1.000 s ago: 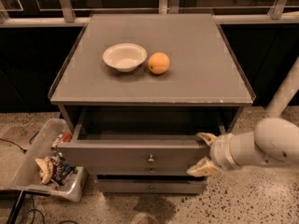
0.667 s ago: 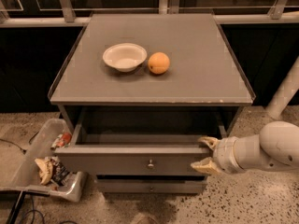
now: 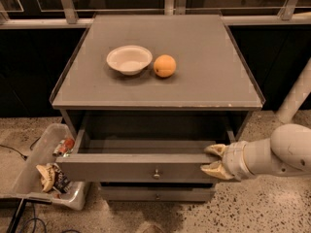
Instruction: Open top drawer
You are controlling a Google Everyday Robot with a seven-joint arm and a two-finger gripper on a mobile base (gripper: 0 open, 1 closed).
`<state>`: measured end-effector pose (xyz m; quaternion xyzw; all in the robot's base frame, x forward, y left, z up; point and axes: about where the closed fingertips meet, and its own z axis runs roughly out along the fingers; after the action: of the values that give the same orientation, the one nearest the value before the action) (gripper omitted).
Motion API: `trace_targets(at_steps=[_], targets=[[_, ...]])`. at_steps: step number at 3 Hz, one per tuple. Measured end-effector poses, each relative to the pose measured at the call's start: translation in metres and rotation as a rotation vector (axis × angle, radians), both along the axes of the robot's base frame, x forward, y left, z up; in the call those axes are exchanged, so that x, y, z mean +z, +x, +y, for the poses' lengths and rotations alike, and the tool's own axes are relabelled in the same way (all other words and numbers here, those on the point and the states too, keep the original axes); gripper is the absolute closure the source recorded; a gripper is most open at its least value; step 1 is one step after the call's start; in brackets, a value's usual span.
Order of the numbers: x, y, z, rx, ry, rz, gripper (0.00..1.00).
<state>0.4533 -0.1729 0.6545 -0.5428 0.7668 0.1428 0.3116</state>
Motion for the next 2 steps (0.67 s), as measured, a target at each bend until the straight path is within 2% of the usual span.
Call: trace_targets(at_steps=[1,2], targets=[[-0.0013,-0.0118,-0.0001,0.006,0.003,0.004,1.00],[-0.0013,-0.0118,-0.0001,0.006,0.003,0.004,0.81]])
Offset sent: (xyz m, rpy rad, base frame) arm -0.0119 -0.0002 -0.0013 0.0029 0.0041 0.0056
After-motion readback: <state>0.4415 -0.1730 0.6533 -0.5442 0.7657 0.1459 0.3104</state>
